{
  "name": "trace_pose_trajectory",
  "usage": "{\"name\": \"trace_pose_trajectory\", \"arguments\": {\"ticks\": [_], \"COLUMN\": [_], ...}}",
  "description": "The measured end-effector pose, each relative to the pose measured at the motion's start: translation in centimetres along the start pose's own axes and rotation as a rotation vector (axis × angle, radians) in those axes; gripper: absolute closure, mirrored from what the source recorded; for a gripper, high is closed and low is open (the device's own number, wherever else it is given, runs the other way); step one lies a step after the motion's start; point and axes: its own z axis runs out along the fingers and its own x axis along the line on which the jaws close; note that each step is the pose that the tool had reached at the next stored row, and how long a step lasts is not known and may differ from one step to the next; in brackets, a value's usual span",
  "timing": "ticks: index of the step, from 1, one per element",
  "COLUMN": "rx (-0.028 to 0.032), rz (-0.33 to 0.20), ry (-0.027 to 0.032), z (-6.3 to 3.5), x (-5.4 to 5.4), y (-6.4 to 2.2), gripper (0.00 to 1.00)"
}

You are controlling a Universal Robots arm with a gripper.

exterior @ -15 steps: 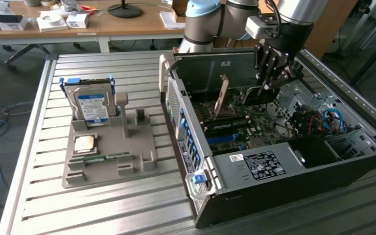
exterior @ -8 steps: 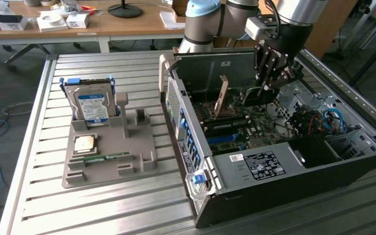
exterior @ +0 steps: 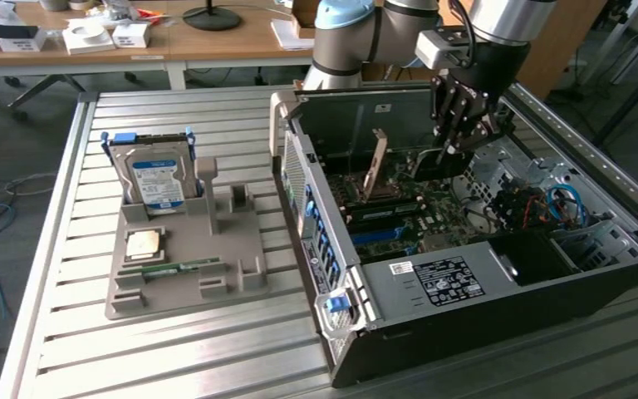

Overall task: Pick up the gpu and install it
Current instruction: 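Insert the gpu into the slot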

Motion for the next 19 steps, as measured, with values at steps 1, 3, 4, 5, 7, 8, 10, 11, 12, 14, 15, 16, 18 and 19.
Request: {"name": "trace_pose_trajectory", "arguments": {"ticks": [1,3,4,5,7,8,10,11,12,14,15,16,18,19], "rx": [0.0,0.0,0.0001,0.0002,0.0004,0.0005,0.0011,0.0016,0.0019,0.0022,0.0023,0.0026,0.0036,0.0045], "rz": [0.0,0.0,0.0,0.0,0.0,0.0,0.0,0.0,0.0,0.0,0.0,0.0,0.0,0.0], "ry": [-0.0001,-0.0002,0.0,-0.0001,-0.0001,0.0,0.0,-0.0001,-0.0001,0.0,0.0,0.0,0.0001,0.0001], "z": [0.02,0.09,0.12,0.16,0.25,0.3,0.47,0.58,0.68,0.78,0.86,0.96,1.23,1.39], "x": [0.0,0.0,0.0,0.0,0.0,0.0,0.0,0.0,0.0,0.0,0.0,0.0,0.0,0.0], "y": [0.0,0.0,0.0,0.0,0.0,0.0,0.0,0.01,0.01,0.0,0.0,0.01,0.01,0.02], "gripper": [0.74,0.74,0.74,0.74,0.74,0.74,0.74,0.74,0.74,0.74,0.74,0.74,0.74,0.74]}}
